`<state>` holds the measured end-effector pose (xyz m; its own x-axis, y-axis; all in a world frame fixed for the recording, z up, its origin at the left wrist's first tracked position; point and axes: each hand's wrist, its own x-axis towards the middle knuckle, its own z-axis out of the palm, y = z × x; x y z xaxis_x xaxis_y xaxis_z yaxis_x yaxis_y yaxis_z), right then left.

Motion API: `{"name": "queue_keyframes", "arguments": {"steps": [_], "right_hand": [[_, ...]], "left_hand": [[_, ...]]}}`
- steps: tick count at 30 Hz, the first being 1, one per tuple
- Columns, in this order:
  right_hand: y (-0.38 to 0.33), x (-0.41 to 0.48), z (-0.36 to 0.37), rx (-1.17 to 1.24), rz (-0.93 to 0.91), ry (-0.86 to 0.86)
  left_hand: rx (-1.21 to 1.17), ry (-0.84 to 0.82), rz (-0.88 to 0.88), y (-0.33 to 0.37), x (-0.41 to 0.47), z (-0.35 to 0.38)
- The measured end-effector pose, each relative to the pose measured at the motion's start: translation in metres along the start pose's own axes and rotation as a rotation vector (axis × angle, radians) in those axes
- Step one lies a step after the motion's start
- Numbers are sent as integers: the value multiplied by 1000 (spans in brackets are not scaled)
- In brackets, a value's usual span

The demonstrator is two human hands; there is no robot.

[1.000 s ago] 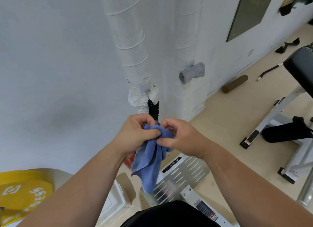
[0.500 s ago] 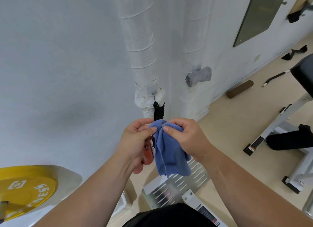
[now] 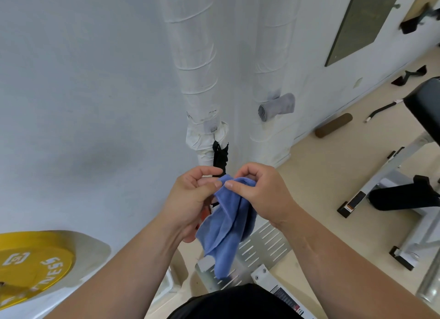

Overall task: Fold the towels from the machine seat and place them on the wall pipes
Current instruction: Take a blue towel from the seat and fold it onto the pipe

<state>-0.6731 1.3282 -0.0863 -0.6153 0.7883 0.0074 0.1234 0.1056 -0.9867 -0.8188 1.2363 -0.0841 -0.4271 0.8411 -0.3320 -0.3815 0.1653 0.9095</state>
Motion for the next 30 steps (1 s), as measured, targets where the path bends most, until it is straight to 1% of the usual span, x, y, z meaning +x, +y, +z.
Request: {"name": "queue_keyframes", "arguments": {"steps": [5, 8, 12, 16, 20, 23, 26, 28, 30], "right_hand": [[0, 1, 4, 9, -61, 101], [-1, 3, 3, 31, -80, 101], [0, 8, 3, 2, -123, 102], [3, 9, 6, -23, -163, 138], [5, 13, 7, 16, -180, 181], [8, 18, 6, 1, -208, 137], [13, 25, -2, -101, -210, 82], [22, 31, -10, -167, -172, -22], [32, 37, -22, -273, -115, -165]], "left_hand": [[9, 14, 56, 3, -2, 1], [48, 14, 72, 6, -3, 1], [89, 0, 78, 11, -2, 1], [125, 44, 170, 14, -5, 8], [227, 43, 273, 12, -7, 15], [313, 100, 312, 11, 2, 11], [391, 128, 345, 17, 12, 2], [470, 160, 381, 25, 22, -11], [537, 197, 406, 36, 35, -27]]}}
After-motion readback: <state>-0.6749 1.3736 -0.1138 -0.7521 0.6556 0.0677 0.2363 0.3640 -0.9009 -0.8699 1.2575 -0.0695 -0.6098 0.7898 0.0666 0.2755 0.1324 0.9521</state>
